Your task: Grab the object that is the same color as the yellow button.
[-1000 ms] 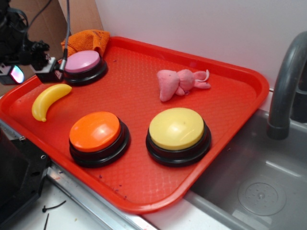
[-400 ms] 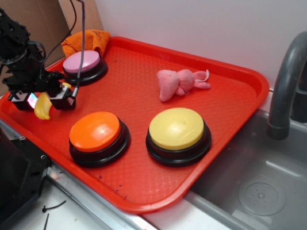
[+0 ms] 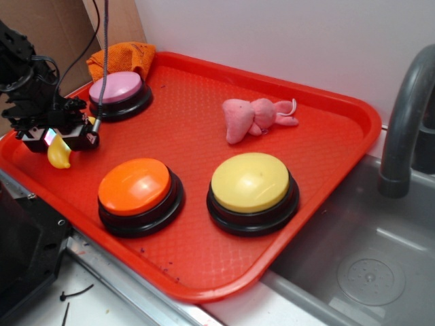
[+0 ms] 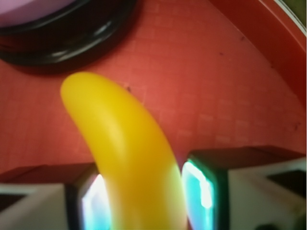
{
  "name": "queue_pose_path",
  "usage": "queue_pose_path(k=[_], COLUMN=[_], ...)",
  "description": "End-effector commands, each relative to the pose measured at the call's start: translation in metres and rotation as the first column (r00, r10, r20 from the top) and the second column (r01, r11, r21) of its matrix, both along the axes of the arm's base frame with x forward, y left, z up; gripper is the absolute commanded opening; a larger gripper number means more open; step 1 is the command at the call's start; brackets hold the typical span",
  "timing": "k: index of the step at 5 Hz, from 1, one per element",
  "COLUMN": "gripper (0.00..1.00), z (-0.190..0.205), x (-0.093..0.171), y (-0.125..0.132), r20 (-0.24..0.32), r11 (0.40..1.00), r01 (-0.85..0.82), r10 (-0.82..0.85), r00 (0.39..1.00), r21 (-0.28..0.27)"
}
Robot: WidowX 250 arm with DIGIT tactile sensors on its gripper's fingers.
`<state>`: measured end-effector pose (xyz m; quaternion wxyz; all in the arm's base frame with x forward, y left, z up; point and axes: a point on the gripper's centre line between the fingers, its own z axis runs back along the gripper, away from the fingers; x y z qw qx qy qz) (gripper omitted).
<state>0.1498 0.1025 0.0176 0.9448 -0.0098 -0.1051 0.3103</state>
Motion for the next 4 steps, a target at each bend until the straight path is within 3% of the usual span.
queue_pose_path(k=[1, 3, 4], gripper=[0.00, 0.00, 0.00], z=[0.053, 0.130, 0.162], x=[0.015, 0.037, 0.046], y=[-0.018, -0.047, -0.060], r20=[-0.071, 0.000, 0.048], r11=[0.995, 0.985, 0.985], r01=[0.072, 0.168, 0.173], r10=[-0.067, -0.168, -0.172], r00=[0.995, 0.986, 0.984], r21=[0.068, -0.035, -0.013])
